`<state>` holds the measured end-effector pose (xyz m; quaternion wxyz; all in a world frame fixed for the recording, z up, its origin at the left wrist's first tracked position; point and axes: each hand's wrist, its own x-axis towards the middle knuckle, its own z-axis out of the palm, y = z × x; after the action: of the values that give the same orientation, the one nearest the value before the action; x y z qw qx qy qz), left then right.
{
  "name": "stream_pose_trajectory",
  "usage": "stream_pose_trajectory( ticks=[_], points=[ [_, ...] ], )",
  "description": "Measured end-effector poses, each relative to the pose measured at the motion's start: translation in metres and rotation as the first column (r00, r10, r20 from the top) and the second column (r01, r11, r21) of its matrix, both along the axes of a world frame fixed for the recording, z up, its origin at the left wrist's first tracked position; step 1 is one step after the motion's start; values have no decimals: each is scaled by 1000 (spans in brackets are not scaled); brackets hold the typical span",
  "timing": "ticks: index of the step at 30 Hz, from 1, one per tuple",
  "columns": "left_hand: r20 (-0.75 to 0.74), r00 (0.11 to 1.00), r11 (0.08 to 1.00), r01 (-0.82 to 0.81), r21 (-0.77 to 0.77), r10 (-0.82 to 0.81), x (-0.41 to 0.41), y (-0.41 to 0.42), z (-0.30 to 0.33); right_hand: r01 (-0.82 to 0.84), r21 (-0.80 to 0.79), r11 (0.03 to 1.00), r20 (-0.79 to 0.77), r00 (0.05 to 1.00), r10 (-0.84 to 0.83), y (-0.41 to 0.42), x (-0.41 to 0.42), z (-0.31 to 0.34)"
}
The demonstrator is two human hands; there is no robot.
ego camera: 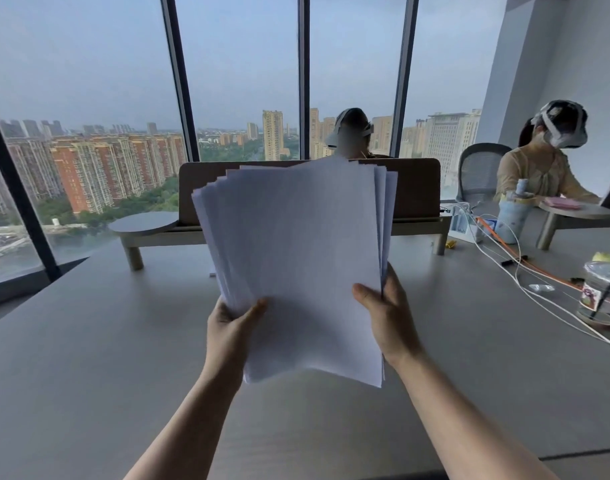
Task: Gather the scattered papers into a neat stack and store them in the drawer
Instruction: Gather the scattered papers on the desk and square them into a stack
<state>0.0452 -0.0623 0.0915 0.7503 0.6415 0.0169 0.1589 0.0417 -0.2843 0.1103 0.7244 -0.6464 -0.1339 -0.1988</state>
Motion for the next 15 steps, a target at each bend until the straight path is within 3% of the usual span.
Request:
stream_pose_trajectory(
  ticks=[8,15],
  points=[
    [-39,998,998,55,0,-55,-19,-2,-29,185,97,978,-66,982,-179,9,-6,-45],
    [43,999,1000,-24,-18,25,-20,-7,-20,220,114,969,62,972,-227,25,-11,-36]
  ],
)
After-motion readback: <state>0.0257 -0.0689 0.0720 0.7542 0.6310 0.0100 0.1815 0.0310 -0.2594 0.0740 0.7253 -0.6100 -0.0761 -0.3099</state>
